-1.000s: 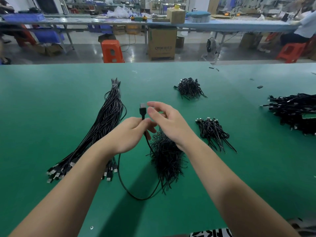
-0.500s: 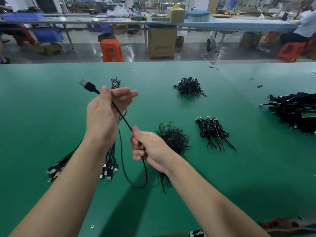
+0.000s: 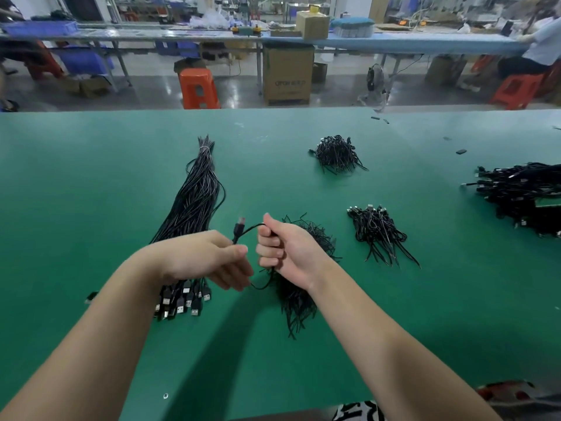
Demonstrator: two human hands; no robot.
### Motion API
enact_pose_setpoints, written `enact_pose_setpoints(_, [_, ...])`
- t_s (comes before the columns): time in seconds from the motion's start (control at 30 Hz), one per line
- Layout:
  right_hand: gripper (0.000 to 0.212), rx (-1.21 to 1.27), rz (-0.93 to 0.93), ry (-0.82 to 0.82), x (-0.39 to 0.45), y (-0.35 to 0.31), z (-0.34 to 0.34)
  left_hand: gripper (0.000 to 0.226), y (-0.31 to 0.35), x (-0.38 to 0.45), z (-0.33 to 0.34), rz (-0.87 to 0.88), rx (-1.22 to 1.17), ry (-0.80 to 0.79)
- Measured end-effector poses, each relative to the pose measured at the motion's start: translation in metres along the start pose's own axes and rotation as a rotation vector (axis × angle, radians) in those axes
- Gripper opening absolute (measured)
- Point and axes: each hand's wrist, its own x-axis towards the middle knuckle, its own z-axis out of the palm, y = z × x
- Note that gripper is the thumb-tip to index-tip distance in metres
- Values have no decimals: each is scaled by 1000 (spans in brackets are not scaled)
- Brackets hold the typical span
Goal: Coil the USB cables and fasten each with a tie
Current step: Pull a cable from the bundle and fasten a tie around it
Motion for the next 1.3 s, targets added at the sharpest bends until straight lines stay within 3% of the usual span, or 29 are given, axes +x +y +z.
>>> enact_pose_setpoints(0.07, [38,-80,-29,-18,-1,0,3,40,-2,8,6,-45,231,141])
enact_pose_setpoints(0.1, [38,-102,-44,-30,-2,0,5,39,-4,12,8,-21,213,227])
enact_pose_setpoints(0.17, [39,-102,-68,-45,-3,2,8,39,-9,19,8,82,8,353])
enact_pose_setpoints(0.37, [38,-87,-91,-41,-5,6,12,46,-20,32,17,372,-481,348])
enact_pose_setpoints(0.53, [35,-135,-39,-67,-3,30,18,53,-7,48,10,429,-1156,655])
enact_pose_setpoints(0.6, [35,-121,-7,-58,-2,41,16,52,0,45,-3,471,-1379,636])
enact_pose_setpoints(0.67, [37,-84,15,-29,1,44,12,43,2,32,-14,492,-1442,565])
enact_pose_setpoints(0.77, [40,14,43,3,4,41,5,38,-4,13,-22,481,-1165,278])
enact_pose_setpoints(0.87, [41,43,53,2,5,34,-1,46,-14,-2,-25,329,-533,-43])
enact_pose_setpoints(0.97, [42,51,65,-19,4,26,-3,46,-19,-5,-22,72,-1,-160])
enact_pose_setpoints(1.03, [40,60,57,-31,3,23,-2,40,-21,0,-16,-58,237,-60])
enact_pose_setpoints(1.1, [40,66,44,-27,3,23,0,37,-26,10,-9,-87,309,163])
enact_pose_setpoints(1.17, [41,39,33,-22,2,26,4,32,-29,20,-4,-3,128,407])
enact_pose_setpoints(1.3, [42,31,38,-66,1,31,15,35,-26,37,7,337,-328,684])
